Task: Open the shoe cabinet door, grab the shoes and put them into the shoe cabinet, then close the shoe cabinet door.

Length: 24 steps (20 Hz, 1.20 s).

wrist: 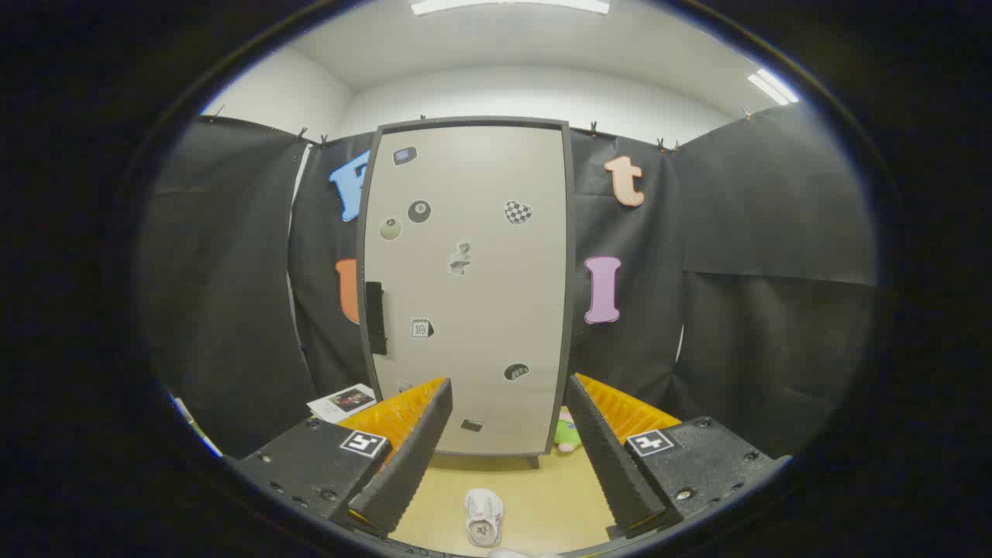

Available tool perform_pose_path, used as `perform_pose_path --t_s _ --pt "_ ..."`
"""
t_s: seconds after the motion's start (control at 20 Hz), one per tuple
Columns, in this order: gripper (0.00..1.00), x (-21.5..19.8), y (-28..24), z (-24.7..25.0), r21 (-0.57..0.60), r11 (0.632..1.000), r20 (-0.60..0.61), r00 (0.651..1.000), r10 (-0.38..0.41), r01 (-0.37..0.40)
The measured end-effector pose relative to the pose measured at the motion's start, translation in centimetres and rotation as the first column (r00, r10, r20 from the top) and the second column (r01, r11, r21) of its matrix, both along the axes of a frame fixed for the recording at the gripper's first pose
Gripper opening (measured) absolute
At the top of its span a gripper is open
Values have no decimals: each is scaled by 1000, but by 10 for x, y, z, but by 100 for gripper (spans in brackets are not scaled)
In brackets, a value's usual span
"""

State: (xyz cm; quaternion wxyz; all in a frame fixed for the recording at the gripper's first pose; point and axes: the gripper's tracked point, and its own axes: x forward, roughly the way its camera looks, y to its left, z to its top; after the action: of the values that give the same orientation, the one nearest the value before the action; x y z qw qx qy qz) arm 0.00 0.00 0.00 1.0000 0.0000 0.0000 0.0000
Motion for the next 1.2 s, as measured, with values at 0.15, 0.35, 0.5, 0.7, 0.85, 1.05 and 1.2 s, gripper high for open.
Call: perform_pose_path --t_s 0.15,0.35,0.5,0.7,0.85,1.05,1.2 --pt "98 -1 2 2 -7 1000 3 1000 -1 1" --pt "98 2 8 2 -2 1000 2 1000 -5 5" --pt "98 4 15 0 -1 1000 0 1000 -2 2" --pt "98 13 31 1 -5 1000 -1 1000 20 -20" --pt "98 25 50 1 -1 999 -2 999 52 -52" --pt "98 53 82 -1 27 995 -9 996 92 -92" --pt "97 78 110 -2 35 992 -14 992 124 -124"
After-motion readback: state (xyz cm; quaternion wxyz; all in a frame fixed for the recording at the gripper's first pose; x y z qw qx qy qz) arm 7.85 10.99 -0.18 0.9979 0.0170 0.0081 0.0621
